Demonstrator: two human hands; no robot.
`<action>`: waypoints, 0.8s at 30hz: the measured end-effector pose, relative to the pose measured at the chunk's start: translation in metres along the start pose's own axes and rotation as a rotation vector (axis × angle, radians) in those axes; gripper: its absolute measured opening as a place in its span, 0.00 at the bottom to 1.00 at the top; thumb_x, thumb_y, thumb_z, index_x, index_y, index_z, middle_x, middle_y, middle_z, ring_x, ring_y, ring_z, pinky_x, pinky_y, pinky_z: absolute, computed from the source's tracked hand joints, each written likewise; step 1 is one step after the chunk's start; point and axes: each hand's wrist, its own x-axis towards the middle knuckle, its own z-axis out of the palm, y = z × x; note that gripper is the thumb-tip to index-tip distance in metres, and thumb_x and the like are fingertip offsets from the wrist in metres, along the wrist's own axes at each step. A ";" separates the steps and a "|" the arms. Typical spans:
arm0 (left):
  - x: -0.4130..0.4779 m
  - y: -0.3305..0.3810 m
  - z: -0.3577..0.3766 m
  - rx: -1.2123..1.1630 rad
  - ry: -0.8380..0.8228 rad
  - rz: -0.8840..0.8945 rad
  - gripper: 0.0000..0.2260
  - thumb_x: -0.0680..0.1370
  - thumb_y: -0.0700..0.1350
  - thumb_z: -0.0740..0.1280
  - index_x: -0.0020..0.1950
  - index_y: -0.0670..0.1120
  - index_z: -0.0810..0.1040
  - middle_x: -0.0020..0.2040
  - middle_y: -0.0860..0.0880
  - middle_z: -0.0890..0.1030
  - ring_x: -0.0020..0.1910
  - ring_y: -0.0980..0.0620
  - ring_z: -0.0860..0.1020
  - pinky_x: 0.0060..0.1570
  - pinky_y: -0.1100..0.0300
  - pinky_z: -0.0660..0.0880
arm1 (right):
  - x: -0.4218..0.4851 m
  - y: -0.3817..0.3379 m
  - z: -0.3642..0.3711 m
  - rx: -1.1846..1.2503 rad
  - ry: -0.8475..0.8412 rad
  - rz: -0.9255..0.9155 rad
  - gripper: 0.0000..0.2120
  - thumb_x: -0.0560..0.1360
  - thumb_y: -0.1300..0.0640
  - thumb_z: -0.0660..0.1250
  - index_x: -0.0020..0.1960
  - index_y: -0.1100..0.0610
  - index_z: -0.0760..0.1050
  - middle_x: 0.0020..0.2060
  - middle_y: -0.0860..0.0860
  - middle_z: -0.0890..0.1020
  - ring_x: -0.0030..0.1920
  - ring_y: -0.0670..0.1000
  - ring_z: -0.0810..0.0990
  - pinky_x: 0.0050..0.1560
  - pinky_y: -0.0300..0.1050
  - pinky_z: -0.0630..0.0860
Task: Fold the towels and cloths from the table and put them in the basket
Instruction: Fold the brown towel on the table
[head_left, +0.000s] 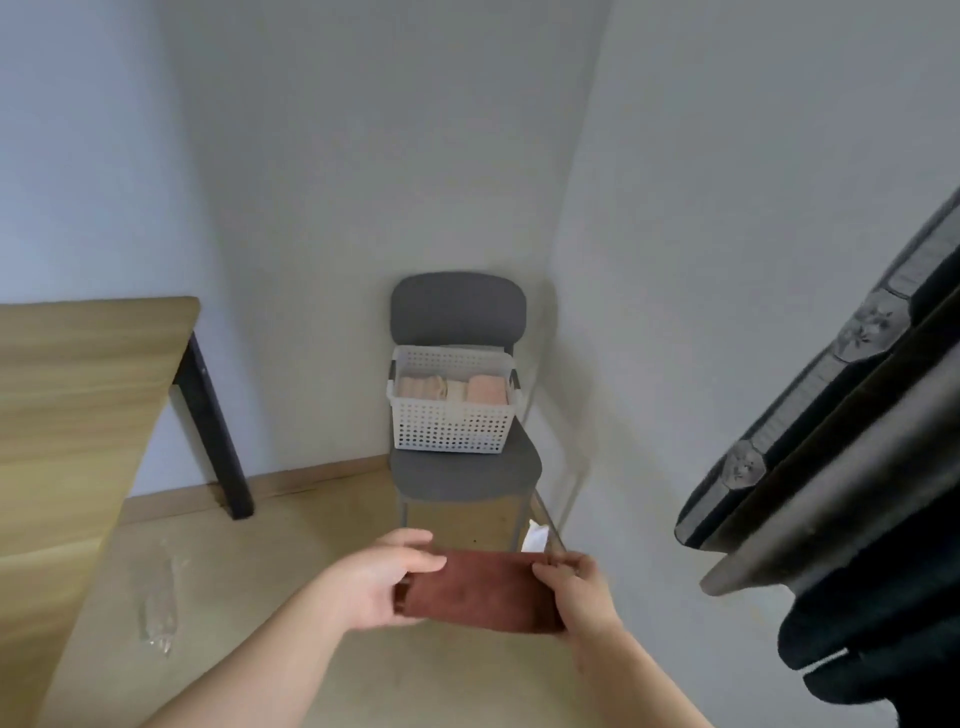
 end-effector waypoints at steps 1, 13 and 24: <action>0.014 0.019 -0.004 0.002 0.029 0.030 0.15 0.75 0.34 0.67 0.57 0.51 0.73 0.49 0.45 0.78 0.40 0.48 0.77 0.38 0.57 0.73 | 0.018 -0.014 0.009 -0.001 -0.012 -0.015 0.09 0.75 0.69 0.65 0.42 0.56 0.70 0.38 0.51 0.77 0.38 0.48 0.75 0.37 0.42 0.72; 0.170 0.174 -0.012 -0.146 0.317 0.201 0.16 0.70 0.37 0.72 0.54 0.41 0.72 0.48 0.35 0.80 0.42 0.39 0.80 0.38 0.49 0.79 | 0.222 -0.109 0.087 0.070 -0.108 0.106 0.11 0.72 0.68 0.69 0.54 0.63 0.76 0.47 0.60 0.81 0.46 0.58 0.81 0.52 0.54 0.79; 0.313 0.278 -0.032 0.014 0.532 0.114 0.07 0.76 0.32 0.61 0.41 0.43 0.69 0.43 0.41 0.73 0.44 0.44 0.73 0.49 0.47 0.74 | 0.404 -0.180 0.141 -0.079 -0.210 0.188 0.07 0.74 0.64 0.68 0.47 0.59 0.70 0.51 0.58 0.76 0.55 0.58 0.76 0.62 0.59 0.74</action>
